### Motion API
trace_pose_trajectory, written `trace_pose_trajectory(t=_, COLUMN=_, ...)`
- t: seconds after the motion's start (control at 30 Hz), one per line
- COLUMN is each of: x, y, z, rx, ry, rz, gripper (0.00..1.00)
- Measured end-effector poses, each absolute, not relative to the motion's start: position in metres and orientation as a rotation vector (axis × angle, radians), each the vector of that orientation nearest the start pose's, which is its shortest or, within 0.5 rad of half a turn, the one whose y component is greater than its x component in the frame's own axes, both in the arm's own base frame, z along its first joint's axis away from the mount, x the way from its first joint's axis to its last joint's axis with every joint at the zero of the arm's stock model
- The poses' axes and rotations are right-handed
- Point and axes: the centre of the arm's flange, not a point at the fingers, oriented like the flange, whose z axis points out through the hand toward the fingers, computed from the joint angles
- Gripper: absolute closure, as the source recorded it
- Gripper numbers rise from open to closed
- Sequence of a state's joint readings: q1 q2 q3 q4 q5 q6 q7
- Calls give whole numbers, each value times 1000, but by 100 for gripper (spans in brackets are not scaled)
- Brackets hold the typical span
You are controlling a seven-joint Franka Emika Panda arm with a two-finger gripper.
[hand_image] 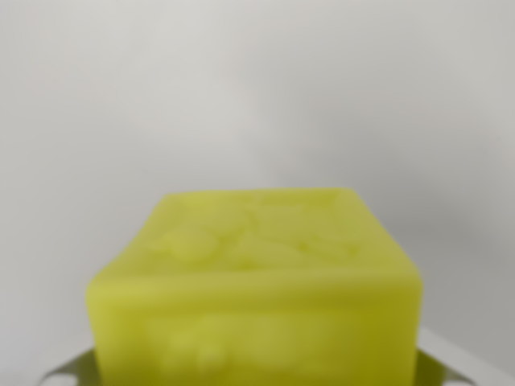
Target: Pick yellow cube
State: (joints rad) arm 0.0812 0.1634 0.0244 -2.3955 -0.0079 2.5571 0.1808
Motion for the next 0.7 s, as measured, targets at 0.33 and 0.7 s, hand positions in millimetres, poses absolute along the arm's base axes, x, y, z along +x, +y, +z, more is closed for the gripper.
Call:
trace_pose_trajectory(t=0.33, x=498, y=53, z=274, rx=-3140, ry=108, rz=3, gripper=100)
trace_pose_trajectory(t=0.7, x=498, y=53, z=302, rx=-3140, ry=108, rz=3, gripper=100)
